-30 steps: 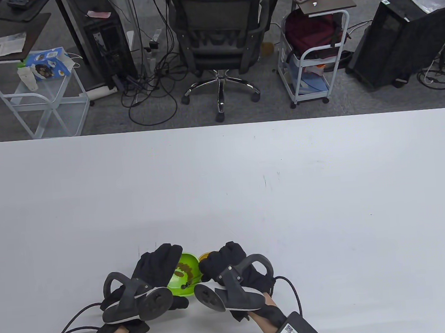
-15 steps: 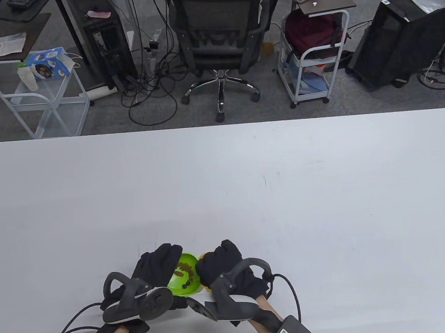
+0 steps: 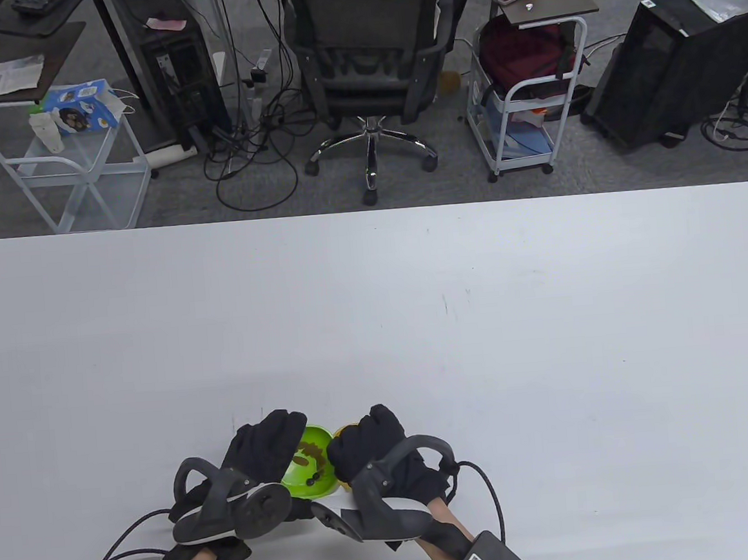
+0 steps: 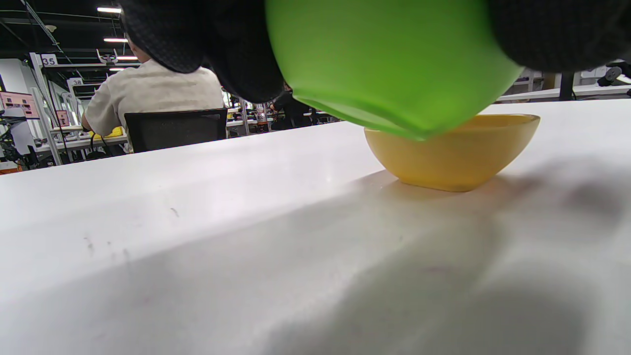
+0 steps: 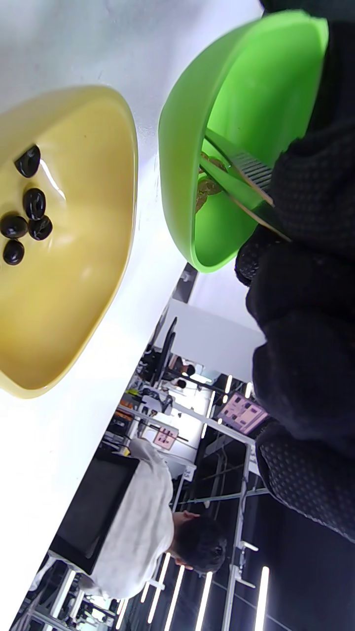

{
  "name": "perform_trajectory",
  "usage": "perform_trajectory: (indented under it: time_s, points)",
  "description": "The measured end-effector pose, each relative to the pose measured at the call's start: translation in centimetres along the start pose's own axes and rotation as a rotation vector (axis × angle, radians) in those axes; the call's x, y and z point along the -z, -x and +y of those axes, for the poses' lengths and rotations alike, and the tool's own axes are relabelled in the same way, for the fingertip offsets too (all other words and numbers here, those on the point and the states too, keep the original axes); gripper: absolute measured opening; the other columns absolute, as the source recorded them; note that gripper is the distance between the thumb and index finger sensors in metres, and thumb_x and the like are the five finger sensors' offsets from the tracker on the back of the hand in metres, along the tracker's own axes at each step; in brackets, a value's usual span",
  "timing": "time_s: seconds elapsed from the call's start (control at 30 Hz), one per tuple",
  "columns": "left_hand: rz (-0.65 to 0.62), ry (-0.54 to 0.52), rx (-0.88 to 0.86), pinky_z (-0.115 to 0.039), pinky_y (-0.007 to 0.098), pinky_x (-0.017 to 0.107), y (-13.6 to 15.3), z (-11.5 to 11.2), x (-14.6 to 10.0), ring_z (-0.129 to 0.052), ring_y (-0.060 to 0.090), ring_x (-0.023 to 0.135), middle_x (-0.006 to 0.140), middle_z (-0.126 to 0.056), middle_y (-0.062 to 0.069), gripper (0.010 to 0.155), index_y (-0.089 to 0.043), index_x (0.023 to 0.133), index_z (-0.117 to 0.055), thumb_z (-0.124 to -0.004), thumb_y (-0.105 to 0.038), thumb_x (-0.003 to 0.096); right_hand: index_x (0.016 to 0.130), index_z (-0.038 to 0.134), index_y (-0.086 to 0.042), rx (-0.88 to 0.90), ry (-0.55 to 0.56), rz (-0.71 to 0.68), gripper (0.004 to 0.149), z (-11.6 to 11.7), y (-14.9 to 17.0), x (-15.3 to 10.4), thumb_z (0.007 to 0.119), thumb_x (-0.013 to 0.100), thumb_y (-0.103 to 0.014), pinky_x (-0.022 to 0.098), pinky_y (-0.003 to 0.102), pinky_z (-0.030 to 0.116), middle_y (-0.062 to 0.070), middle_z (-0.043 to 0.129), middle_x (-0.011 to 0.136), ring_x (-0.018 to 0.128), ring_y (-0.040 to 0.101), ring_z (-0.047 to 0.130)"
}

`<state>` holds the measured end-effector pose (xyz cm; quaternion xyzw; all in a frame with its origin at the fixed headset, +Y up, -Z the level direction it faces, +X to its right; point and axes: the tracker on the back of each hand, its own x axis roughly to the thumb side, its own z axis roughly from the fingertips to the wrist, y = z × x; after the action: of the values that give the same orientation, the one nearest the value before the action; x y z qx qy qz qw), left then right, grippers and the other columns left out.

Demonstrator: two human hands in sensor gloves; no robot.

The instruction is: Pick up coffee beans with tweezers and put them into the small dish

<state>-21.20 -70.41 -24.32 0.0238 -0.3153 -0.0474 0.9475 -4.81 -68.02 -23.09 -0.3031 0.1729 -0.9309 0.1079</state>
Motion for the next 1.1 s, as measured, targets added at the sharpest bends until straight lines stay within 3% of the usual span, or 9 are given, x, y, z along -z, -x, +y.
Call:
perform_trajectory:
  time_s: [0.3,0.63,1.1]
  points:
    - [0.001,0.002,-0.001,-0.072,0.064,0.073,0.0,0.0,0.0,-0.089,0.042,0.095,0.117,-0.062,0.032,0.115,0.002,0.117,-0.048,-0.075,-0.070,0.0318,0.077,0.084,-0.025,0.062,0.023,0.039,0.042,-0.5,1.0,-0.2,0.072,0.041,-0.041,0.068,0.054,0.074,-0.008,0.090,0.057,0.041,0.015,0.094]
    - [0.001,0.002,-0.002,-0.072,0.064,0.073,0.0,-0.1,0.0,-0.089,0.042,0.095,0.117,-0.062,0.032,0.115,0.002,0.117,-0.048,-0.075,-0.070,0.0320,0.077,0.084,-0.025,0.205,0.059,0.187,0.041,-1.2,5.1,-1.2,0.072,0.041,-0.041,0.068,0.054,0.074,-0.008,0.090,0.057,0.041,0.016,0.094]
    - [0.000,0.002,-0.003,-0.072,0.064,0.073,0.0,-0.1,0.0,-0.089,0.042,0.095,0.117,-0.062,0.032,0.115,0.002,0.117,-0.048,-0.074,-0.070,0.0321,0.077,0.084,-0.025,0.225,-0.005,0.287,0.041,0.2,7.5,-1.7,0.073,0.041,-0.041,0.069,0.055,0.073,-0.008,0.090,0.058,0.042,0.016,0.093]
